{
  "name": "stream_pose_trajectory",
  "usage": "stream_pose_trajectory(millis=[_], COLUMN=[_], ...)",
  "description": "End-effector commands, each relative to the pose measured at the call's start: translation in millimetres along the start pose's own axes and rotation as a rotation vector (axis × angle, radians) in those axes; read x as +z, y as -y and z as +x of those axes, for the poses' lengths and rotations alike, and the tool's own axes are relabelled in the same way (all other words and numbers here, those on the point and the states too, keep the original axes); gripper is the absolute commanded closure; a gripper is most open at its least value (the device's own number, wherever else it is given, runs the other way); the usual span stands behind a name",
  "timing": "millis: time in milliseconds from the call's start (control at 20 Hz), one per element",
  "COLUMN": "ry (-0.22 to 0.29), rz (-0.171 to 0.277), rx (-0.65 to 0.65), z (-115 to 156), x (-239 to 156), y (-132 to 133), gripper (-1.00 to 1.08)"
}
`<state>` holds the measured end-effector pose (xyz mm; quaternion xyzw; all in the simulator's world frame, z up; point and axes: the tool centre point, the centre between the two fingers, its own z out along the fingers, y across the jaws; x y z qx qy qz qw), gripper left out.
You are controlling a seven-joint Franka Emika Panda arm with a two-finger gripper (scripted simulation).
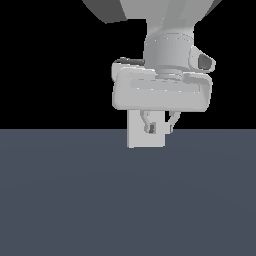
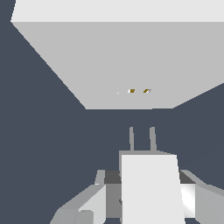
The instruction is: Plug the charger into the wall socket.
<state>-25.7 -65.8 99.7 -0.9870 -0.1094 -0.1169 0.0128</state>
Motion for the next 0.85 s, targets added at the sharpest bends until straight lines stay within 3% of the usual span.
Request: stream_pose_trajectory(millis=[0, 400, 800], ry=[0.000, 0.000, 0.000], rz=[-0.001, -0.001, 0.000], rx=[-0.001, -0.001, -0.001], z=[6.5, 35.1, 42.2], x=[1.4, 8.2, 9.9], y=[0.3, 0.3, 0.2], gripper=[1.08, 1.08, 1.08])
